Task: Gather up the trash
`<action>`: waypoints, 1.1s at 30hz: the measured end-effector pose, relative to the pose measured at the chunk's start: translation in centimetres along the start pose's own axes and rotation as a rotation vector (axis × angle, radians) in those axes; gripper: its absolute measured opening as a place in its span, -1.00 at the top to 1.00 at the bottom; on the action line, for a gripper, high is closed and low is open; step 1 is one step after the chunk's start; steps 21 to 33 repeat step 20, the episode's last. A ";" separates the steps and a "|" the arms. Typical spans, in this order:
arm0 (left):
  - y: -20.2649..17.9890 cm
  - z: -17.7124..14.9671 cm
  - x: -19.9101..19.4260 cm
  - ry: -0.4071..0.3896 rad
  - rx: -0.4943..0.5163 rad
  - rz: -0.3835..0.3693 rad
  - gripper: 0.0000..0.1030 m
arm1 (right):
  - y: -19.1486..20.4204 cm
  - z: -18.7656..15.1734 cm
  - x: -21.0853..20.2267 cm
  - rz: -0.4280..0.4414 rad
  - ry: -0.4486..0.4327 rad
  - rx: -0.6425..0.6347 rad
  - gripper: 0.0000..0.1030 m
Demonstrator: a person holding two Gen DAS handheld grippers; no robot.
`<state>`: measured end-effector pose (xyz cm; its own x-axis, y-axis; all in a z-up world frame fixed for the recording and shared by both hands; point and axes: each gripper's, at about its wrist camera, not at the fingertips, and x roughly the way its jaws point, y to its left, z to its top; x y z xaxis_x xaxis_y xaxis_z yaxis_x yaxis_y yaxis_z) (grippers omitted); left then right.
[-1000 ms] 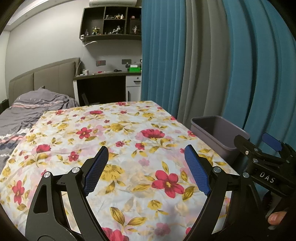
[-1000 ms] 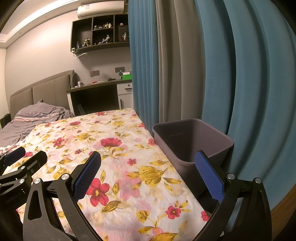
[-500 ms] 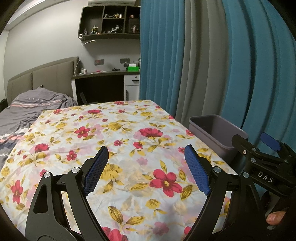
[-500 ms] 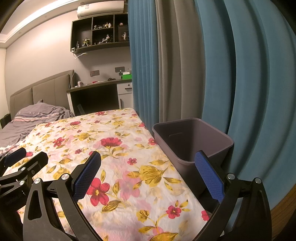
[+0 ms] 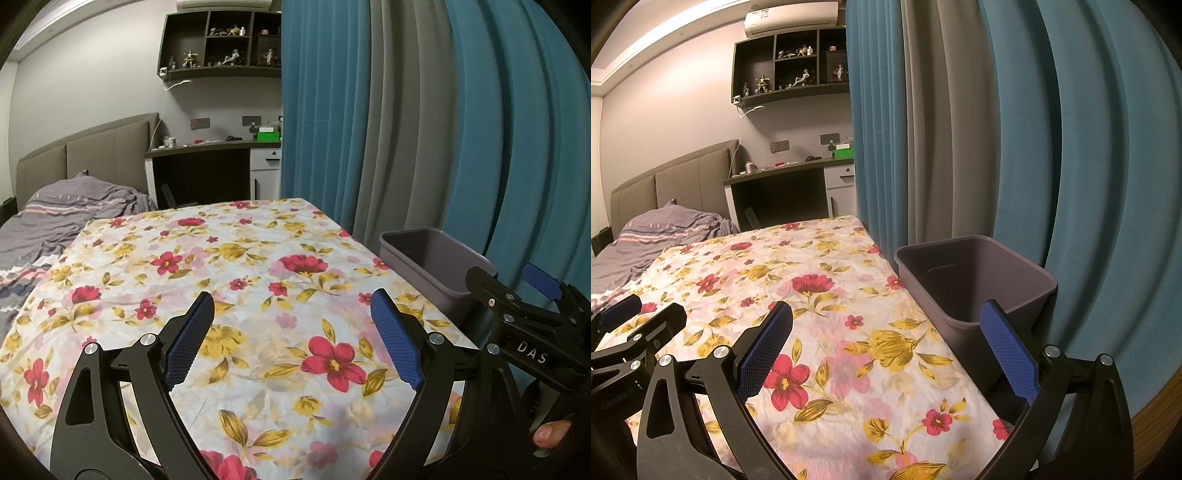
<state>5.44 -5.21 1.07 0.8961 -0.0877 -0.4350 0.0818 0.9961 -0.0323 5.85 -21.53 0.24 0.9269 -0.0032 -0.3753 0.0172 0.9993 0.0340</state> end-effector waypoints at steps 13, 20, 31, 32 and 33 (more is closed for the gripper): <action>0.1 0.0 -0.3 -0.008 0.007 0.014 -0.76 | 0.1 0.0 0.0 0.000 0.001 0.003 -0.89; 0.2 0.2 -0.3 0.001 0.000 0.048 -0.88 | 0.0 0.0 0.0 -0.001 -0.001 0.003 -0.89; 0.2 0.2 -0.3 0.001 0.000 0.048 -0.88 | 0.0 0.0 0.0 -0.001 -0.001 0.003 -0.89; 0.2 0.2 -0.3 0.001 0.000 0.048 -0.88 | 0.0 0.0 0.0 -0.001 -0.001 0.003 -0.89; 0.2 0.2 -0.3 0.001 0.000 0.048 -0.88 | 0.0 0.0 0.0 -0.001 -0.001 0.003 -0.89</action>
